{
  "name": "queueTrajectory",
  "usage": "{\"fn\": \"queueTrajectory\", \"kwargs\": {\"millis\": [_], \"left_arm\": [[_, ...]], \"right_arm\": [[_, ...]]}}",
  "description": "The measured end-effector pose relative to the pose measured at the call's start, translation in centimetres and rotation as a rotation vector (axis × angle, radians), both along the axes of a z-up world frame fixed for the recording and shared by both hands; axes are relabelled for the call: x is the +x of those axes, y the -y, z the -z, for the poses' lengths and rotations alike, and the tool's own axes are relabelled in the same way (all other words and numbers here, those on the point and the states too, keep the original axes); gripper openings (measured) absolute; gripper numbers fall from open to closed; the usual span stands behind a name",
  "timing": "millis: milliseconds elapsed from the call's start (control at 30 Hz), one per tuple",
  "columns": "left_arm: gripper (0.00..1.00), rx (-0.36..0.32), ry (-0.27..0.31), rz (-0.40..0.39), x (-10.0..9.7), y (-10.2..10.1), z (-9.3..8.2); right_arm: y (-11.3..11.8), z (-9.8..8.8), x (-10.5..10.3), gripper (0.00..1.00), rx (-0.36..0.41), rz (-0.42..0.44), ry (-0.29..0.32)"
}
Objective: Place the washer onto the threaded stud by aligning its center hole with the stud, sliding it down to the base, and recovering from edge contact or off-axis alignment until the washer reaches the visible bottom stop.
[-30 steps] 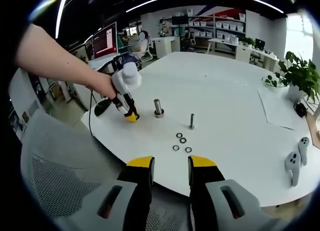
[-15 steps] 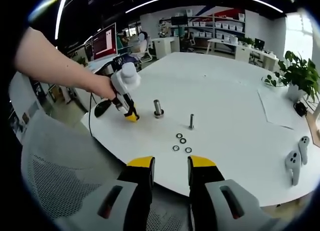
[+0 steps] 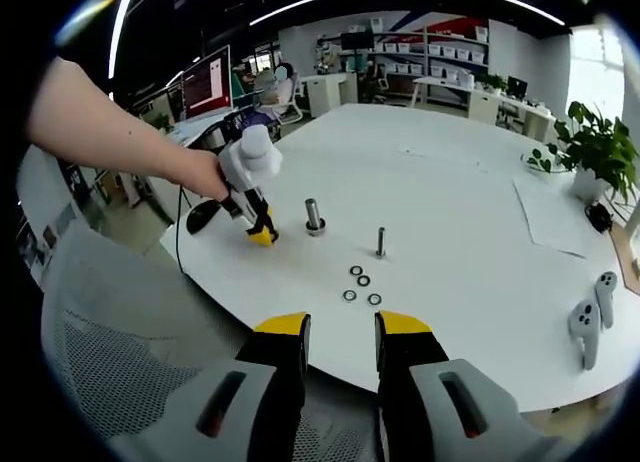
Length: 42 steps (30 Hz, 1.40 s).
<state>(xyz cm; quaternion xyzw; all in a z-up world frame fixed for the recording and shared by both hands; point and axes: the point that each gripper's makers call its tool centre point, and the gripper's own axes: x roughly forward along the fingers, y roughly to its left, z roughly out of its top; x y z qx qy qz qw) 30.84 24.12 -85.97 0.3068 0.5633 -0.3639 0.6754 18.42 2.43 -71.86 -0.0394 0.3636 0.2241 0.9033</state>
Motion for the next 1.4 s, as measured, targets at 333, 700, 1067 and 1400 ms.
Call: {"fn": "queueTrajectory", "kwargs": {"millis": [333,700,1067,1400], "left_arm": [[0.19,-0.021,0.049,0.018,1.7,0.4,-2.6],[0.19,-0.047,0.096,0.052,4.0,1.6,-5.7],[0.19,-0.063,0.093,0.094,4.8,3.7,-6.9],[0.19,-0.084,0.088,0.125,5.2,5.5,-7.3]], "right_arm": [[0.0,-0.1,0.1,0.28,-0.003,-0.001,0.007],[0.0,-0.1,0.1,0.28,-0.001,0.0,0.005],[0.1,-0.1,0.0,0.28,-0.002,0.003,0.007],[0.1,-0.1,0.1,0.28,-0.003,0.002,0.006]]}}
